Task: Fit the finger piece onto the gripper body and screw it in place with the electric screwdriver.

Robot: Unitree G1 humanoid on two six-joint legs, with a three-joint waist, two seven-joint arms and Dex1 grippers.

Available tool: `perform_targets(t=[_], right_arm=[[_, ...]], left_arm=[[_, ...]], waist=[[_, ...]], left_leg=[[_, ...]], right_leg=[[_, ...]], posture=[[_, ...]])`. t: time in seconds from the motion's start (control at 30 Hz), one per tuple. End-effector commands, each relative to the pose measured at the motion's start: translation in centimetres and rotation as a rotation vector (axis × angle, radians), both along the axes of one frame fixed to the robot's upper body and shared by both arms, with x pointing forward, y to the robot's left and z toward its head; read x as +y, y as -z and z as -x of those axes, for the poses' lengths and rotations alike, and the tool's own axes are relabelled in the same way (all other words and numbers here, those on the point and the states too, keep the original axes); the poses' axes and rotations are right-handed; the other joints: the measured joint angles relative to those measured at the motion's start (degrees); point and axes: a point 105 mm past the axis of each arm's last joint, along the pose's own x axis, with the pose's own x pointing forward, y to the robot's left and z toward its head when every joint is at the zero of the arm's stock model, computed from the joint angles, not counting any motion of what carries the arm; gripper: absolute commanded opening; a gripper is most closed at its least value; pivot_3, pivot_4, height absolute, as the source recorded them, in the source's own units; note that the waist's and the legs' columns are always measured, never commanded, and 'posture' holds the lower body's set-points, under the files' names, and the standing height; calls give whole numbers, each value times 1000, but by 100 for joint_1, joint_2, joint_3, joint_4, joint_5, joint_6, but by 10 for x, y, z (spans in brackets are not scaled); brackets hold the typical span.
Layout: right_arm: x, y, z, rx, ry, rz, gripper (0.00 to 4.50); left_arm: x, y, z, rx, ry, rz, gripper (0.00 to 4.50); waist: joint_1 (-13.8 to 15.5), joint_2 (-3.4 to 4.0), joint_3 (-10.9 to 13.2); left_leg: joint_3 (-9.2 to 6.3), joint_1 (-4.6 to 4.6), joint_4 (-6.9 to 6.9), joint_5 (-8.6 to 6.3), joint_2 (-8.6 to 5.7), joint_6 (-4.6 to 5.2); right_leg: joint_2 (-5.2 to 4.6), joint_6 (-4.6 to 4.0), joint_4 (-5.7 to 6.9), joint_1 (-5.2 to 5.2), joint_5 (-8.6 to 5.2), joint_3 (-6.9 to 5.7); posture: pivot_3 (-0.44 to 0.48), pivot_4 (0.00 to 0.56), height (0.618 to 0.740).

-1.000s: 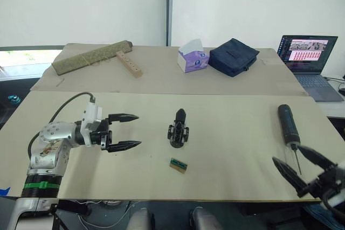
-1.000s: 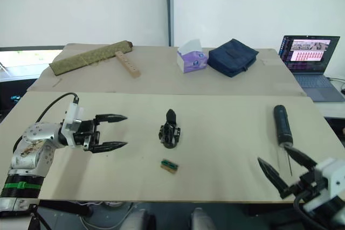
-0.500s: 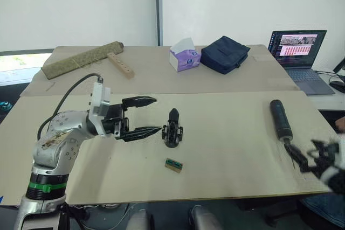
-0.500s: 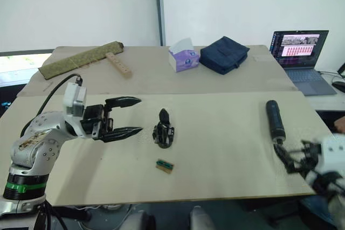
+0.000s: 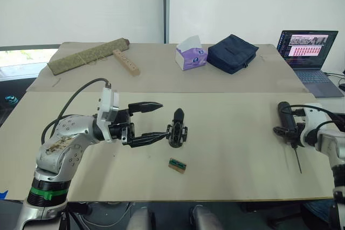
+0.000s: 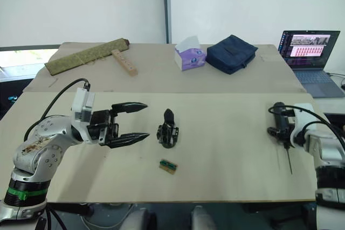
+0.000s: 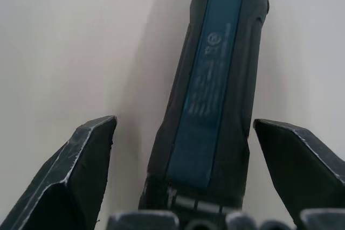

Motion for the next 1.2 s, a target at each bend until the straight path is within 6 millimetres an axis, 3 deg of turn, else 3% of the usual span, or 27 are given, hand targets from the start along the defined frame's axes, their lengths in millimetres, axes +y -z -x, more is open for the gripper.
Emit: perform_targets(t=[0.03,0.17,0.27,0.37,0.53,0.63,0.77,1.1,1.17,1.2], right_arm=[[-13,-8,1,26,59,-11,3335],[-5,-21,-5,-9,10,-58,2018],[4,-43,-8,-100,-85,-50,1987],[45,-75,-1,-222,-287,-105,1987],[117,-66,45,-155,-587,-50,1987],[144,-55,63,-136,-742,17,1987],[149,-33,64,-98,-794,74,1987],[147,-3,69,16,-865,43,1987],[143,0,68,22,-863,38,3015],[141,1,67,24,-866,35,3317]], left_arm=[[3,-10,5,-50,-6,6,4500],[8,-8,6,-69,-5,-17,4500],[11,-7,6,-85,-4,-23,4500],[18,3,13,-75,28,-78,4500],[31,17,19,-77,18,-111,4500],[34,23,19,-91,10,-126,4500],[34,34,21,-78,20,-143,4500],[36,36,20,-65,-14,-145,4500],[35,36,20,-62,-16,-144,4500],[35,36,20,-61,-17,-143,4500]], waist=[[4,0,0],[4,-1,0],[2,4,2],[-3,28,17],[-21,42,25],[14,36,28],[25,30,32],[24,18,38],[24,18,38],[23,18,38]], left_leg=[[-1,0,0,0,0,0],[0,-1,0,0,0,0],[0,-1,0,0,1,0],[0,-6,0,0,2,0],[-12,-16,-1,-1,17,1],[-10,-13,0,0,18,-1],[-1,-15,27,3,14,-6],[-2,-25,33,0,15,-1],[-1,-24,33,0,15,-1],[-1,-22,34,0,14,-1]], right_leg=[[0,0,-1,1,0,-1],[0,0,-2,1,0,-1],[0,1,-2,0,0,-1],[1,1,0,-5,0,-2],[11,3,11,-19,-4,-15],[12,6,10,-16,-6,-15],[-1,42,4,-9,-15,-11],[3,8,6,-16,4,-13],[2,10,7,-15,3,-13],[2,11,7,-13,3,-12]], posture=[[0,150,740],[0,150,740],[0,150,740],[0,150,740],[0,150,740],[0,150,740],[0,150,740],[0,150,740],[0,150,740],[0,150,740]])
